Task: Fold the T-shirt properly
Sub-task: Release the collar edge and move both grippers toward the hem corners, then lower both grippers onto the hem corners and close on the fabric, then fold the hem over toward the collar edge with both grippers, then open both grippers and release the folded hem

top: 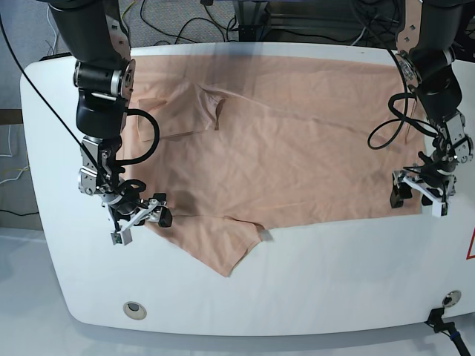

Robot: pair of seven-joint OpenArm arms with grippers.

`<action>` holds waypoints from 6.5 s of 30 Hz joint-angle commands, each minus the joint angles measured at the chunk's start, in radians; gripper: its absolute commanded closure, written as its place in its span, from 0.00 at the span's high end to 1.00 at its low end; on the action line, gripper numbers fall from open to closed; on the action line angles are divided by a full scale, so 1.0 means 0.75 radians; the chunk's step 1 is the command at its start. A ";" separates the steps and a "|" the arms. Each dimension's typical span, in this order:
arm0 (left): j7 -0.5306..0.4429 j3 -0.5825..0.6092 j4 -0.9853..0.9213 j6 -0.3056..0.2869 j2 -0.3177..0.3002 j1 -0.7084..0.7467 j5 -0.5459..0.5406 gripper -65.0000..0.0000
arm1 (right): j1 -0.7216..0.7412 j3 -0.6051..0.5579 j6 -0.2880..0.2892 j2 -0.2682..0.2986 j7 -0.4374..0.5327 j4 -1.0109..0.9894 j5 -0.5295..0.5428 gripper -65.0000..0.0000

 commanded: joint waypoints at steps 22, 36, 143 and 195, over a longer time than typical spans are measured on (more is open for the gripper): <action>-0.040 -0.009 0.100 -0.007 -0.022 -0.063 -0.031 0.85 | 0.008 0.003 0.015 0.006 0.023 0.022 0.017 0.04; -0.063 -0.001 -0.062 0.057 -0.022 -0.112 -0.025 0.85 | 0.006 0.003 0.015 0.006 0.023 0.022 0.017 0.04; -0.077 -0.009 0.777 0.059 0.117 0.358 0.039 0.00 | -0.478 0.012 0.015 0.000 -0.671 1.356 0.029 0.00; 0.086 0.091 1.239 -0.007 0.138 0.698 0.041 0.57 | -0.478 0.012 0.131 -0.184 -0.800 1.262 0.029 0.75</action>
